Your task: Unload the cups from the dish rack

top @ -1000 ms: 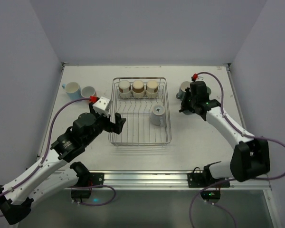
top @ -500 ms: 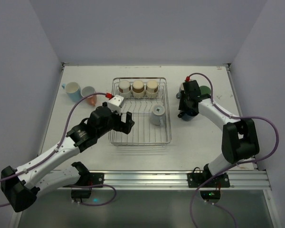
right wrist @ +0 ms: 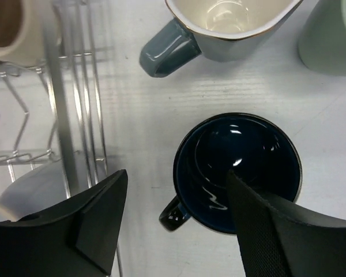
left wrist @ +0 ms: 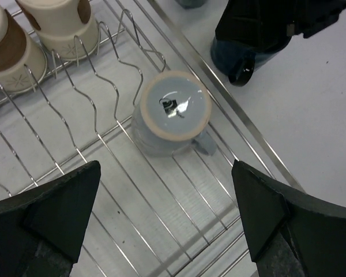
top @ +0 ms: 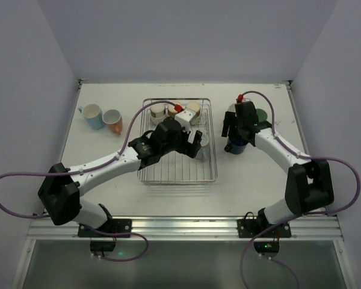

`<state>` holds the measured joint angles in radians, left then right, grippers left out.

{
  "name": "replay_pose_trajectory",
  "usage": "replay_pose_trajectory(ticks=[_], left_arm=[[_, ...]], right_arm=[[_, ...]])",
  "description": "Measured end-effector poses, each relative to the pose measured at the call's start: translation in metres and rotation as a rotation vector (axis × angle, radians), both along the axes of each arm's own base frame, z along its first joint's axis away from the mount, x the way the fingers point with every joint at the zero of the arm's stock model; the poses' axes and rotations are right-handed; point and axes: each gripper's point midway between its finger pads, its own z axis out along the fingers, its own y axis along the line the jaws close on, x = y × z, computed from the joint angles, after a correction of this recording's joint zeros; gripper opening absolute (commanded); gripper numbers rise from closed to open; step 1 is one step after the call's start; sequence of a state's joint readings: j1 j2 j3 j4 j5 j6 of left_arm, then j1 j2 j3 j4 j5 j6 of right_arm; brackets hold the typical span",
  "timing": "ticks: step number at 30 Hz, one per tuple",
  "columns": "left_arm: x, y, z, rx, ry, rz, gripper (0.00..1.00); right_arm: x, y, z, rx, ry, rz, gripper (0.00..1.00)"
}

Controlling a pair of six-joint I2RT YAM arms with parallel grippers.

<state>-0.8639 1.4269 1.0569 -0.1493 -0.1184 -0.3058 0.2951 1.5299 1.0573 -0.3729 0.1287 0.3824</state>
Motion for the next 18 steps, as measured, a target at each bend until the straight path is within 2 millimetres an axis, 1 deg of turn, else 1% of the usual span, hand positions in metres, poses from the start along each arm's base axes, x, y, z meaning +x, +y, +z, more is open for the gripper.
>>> replay_pose_trajectory(ticks=[2,3,8,10,11,14,16,17,18], left_arm=[[0.008,-0.009,-0.001,0.002,-0.008,-0.005,1.0],[0.012,-0.014,-0.003,0.004,-0.01,-0.007,1.0],[0.026,-0.03,-0.025,0.049,0.009,-0.018,1.0],[0.03,-0.034,-0.034,0.068,0.018,-0.022,1.0],[0.032,-0.036,-0.038,0.074,0.022,-0.023,0.99],[0.037,-0.041,-0.047,0.09,0.033,-0.023,0.98],[0.042,-0.046,-0.052,0.099,0.033,-0.023,0.95],[0.044,-0.048,-0.054,0.104,0.033,-0.024,0.9],[0.046,-0.05,-0.056,0.109,0.03,-0.025,0.8]], right_arm=[[-0.004,0.001,0.017,0.025,-0.049,0.002,0.81],[-0.006,0.001,0.028,0.044,-0.082,0.001,0.82],[-0.022,0.003,0.085,0.138,-0.265,0.008,0.82],[-0.027,0.002,0.102,0.164,-0.323,0.007,0.81],[-0.03,0.001,0.109,0.175,-0.348,0.006,0.81],[-0.036,0.0,0.123,0.201,-0.4,0.004,0.8],[-0.042,0.001,0.127,0.222,-0.424,0.008,0.8],[-0.045,0.002,0.13,0.234,-0.433,0.014,0.8],[-0.047,0.002,0.132,0.243,-0.446,0.018,0.8]])
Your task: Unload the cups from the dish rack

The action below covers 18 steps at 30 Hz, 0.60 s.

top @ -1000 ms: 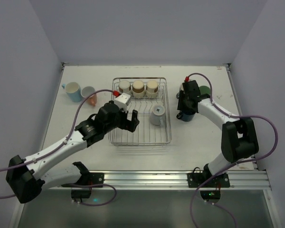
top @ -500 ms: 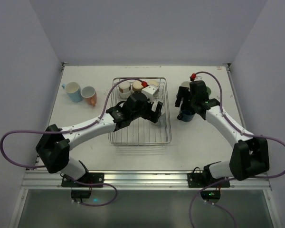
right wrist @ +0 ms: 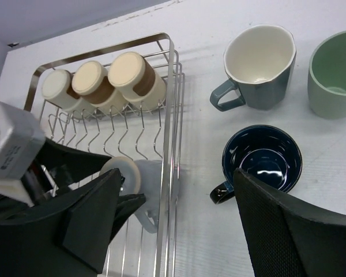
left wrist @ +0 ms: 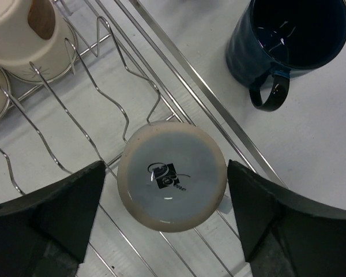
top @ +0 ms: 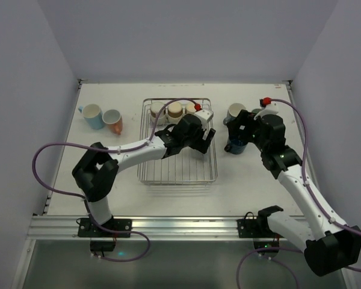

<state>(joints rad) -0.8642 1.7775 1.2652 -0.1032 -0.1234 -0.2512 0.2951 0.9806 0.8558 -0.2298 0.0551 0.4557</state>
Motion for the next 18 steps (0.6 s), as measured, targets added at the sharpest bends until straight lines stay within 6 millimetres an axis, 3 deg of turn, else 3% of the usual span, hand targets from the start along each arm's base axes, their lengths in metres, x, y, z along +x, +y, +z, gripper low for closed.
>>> replay_pose_trajectory(ticks=[2,3,5,6,9,13,16,18], left_arm=[[0.004,-0.003,-0.005,0.006,-0.002,-0.001,0.69],[0.005,-0.005,-0.006,0.006,-0.003,-0.003,0.55],[0.006,-0.007,-0.006,0.003,-0.012,-0.006,0.41],[0.006,-0.007,-0.005,0.005,-0.016,-0.005,0.28],[0.006,-0.005,-0.005,0.006,-0.022,-0.001,0.15],[-0.002,0.008,0.0,-0.007,-0.034,0.01,0.07],[-0.015,0.024,0.019,-0.035,-0.058,0.016,0.03],[-0.023,0.034,0.044,-0.088,-0.099,0.018,0.0]], right_arm=[[-0.004,0.001,0.003,0.016,-0.017,0.01,0.8],[-0.005,0.002,0.006,0.024,-0.025,0.016,0.8],[-0.007,0.003,0.01,0.037,-0.04,0.019,0.8],[-0.008,0.004,0.011,0.041,-0.047,0.022,0.8],[-0.011,0.008,0.017,0.067,-0.065,0.046,0.8],[-0.019,0.025,0.023,0.142,-0.081,0.123,0.83],[-0.027,0.039,0.025,0.222,-0.083,0.188,0.92],[-0.032,0.049,0.027,0.288,-0.087,0.227,0.97]])
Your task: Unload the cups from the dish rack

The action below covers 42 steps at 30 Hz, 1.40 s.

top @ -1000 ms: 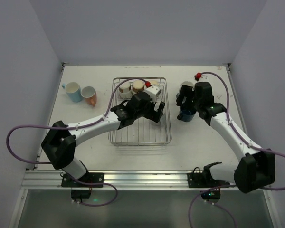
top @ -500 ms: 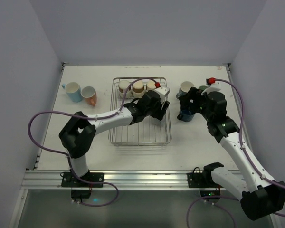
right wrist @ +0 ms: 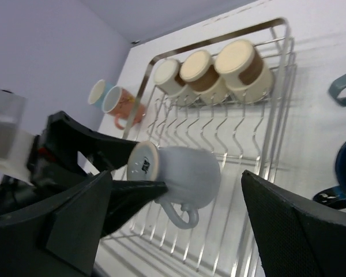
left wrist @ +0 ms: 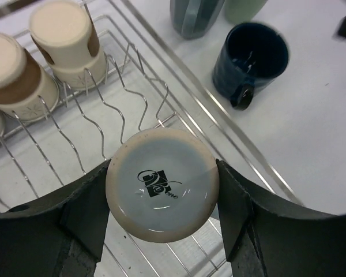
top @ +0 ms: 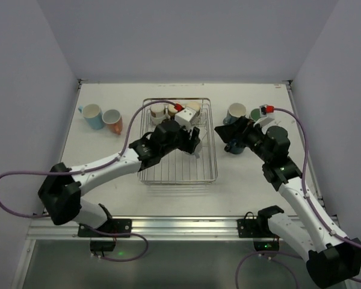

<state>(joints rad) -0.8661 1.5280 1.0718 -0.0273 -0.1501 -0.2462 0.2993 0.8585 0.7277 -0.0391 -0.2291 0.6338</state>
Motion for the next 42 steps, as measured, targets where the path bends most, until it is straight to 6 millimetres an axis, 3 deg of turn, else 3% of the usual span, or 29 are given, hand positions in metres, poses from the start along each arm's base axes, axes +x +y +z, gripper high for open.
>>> replay_pose_trajectory(ticks=[7,10,13,18,23,26,27,28,29,30,31,33,35,38,42], left_arm=[[-0.034,0.035,0.112,-0.337,-0.201,0.009,0.0],[-0.049,0.049,0.14,-0.468,-0.247,0.002,0.0],[-0.059,0.057,0.149,-0.553,-0.259,-0.008,0.0],[-0.071,0.058,0.14,-0.619,-0.222,-0.038,0.0],[-0.079,0.057,0.144,-0.707,-0.213,-0.065,0.0],[-0.085,0.056,0.15,-0.755,-0.213,-0.092,0.0],[-0.087,0.056,0.151,-0.766,-0.212,-0.099,0.05],[-0.088,0.055,0.153,-0.773,-0.212,-0.106,0.11],[-0.09,0.055,0.156,-0.793,-0.204,-0.109,0.33],[-0.092,0.055,0.16,-0.821,-0.189,-0.114,0.46],[-0.096,0.055,0.164,-0.843,-0.177,-0.122,0.69],[-0.102,0.057,0.168,-0.856,-0.183,-0.14,0.86],[-0.103,0.067,0.177,-0.861,-0.226,-0.121,1.0],[-0.104,0.087,0.188,-0.856,-0.286,-0.068,1.0],[-0.097,0.105,0.182,-0.753,-0.288,0.026,1.0]], right_arm=[[-0.024,0.04,-0.004,0.263,0.049,0.134,0.99],[-0.032,0.058,0.0,0.334,0.077,0.196,0.99],[-0.04,0.076,0.009,0.387,0.08,0.28,0.98],[-0.057,0.105,0.031,0.496,0.071,0.448,0.79],[-0.063,0.124,0.044,0.619,0.103,0.567,0.7],[-0.068,0.134,0.051,0.68,0.116,0.625,0.53],[-0.07,0.136,0.053,0.696,0.119,0.639,0.36],[-0.073,0.138,0.055,0.708,0.117,0.651,0.28],[-0.074,0.139,0.059,0.728,0.117,0.662,0.2],[-0.078,0.138,0.068,0.752,0.095,0.682,0.13],[-0.084,0.137,0.078,0.778,0.069,0.709,0.02],[-0.098,0.135,0.096,0.811,0.02,0.755,0.0],[-0.098,0.134,0.097,0.816,0.007,0.747,0.0],[-0.086,0.133,0.087,0.797,0.032,0.694,0.0],[-0.064,0.123,0.063,0.7,0.073,0.58,0.0]])
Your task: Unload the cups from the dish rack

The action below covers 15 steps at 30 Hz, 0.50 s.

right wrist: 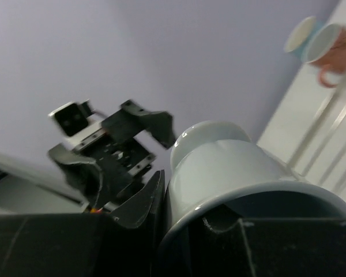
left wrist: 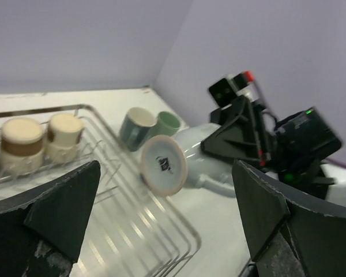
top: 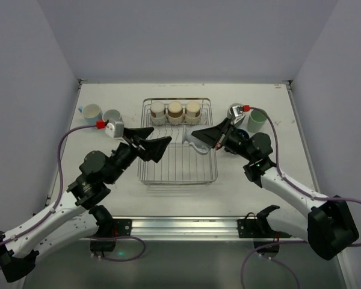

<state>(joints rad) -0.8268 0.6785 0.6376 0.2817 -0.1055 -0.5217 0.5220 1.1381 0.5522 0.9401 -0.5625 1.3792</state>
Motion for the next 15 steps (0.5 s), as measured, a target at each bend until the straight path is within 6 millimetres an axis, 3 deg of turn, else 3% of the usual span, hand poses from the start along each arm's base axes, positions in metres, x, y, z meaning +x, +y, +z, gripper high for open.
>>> replay_pose_trajectory(ticks=[4,7,11,13,15], left_arm=[[0.009,0.019,-0.018,0.173,0.071,0.106,1.0],[0.012,0.033,-0.043,0.336,0.136,0.162,1.0],[0.013,0.054,-0.088,0.534,0.226,0.222,1.0],[0.013,0.06,-0.109,0.603,0.261,0.237,1.0],[0.011,0.065,-0.128,0.67,0.29,0.236,1.0]], right_arm=[[0.039,-0.032,-0.018,-0.199,0.029,-0.209,0.0],[0.079,-0.083,-0.017,-0.394,0.024,-0.494,0.0],[0.113,-0.164,-0.021,-0.669,0.043,-0.851,0.0],[0.121,-0.198,-0.036,-0.785,0.086,-0.957,0.0],[0.127,-0.234,-0.066,-0.919,0.175,-1.039,0.0]])
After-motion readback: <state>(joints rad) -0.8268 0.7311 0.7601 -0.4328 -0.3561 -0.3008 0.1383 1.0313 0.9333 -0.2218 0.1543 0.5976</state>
